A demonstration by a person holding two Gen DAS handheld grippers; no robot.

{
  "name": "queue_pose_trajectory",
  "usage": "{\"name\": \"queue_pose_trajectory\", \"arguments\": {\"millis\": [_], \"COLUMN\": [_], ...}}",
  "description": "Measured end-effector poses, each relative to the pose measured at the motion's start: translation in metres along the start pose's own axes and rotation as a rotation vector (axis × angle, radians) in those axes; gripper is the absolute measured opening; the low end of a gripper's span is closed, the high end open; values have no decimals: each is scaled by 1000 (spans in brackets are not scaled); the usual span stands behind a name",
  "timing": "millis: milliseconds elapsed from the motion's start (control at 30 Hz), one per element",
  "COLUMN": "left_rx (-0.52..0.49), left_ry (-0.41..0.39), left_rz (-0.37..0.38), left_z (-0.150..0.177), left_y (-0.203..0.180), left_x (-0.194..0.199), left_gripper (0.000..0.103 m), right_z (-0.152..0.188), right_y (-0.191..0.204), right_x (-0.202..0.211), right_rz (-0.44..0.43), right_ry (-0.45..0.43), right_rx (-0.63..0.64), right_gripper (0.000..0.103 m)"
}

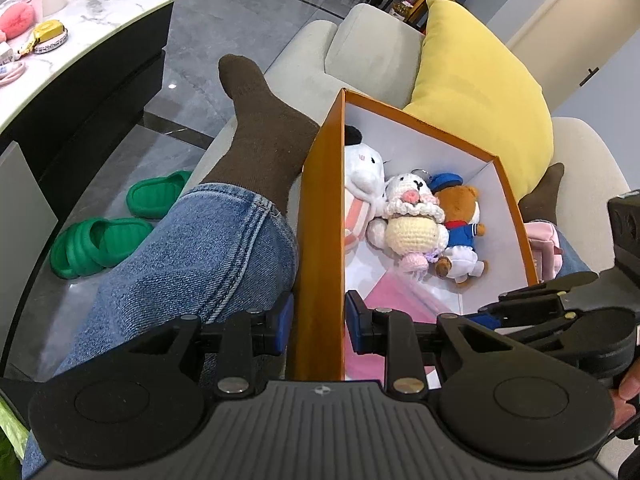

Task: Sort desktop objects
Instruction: 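Lower the pink wallet into the box beside the plushes and open right tool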

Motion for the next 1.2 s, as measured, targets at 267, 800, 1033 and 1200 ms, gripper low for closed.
{"name": "queue_pose_trajectory", "arguments": {"millis": [267,800,1033,1200], "left_rx": [3,29,22,7], "left_ry": [3,-26,-28,-27], "left_rz": [3,47,55,48], "left_z": [1,-9,-7,-5], "left_y": [1,7,9,7], "left_x": [-2,-2,1,5], "left_gripper": [31,26,26,26], "right_z": [3,-31,-28,-24], "right_y": [-2,7,-5,-17], "right_x": [-9,-20,-24,-22], "right_rz": [-14,52,-95,-208], "right_ry": [22,-190,-192,-207], "right_rx": [-42,-199,-271,-344], "right_gripper": [18,25,34,33]}}
Point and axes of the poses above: each gripper's, at about its wrist camera, not at the fingertips, and x roughly against the way its jaws point, y to its left, z to its underside, the point moved 1 cm from there along -x, roughly the way its jaws point, and after that the axes turned 1 degree about -y, right-handed, at the moved point
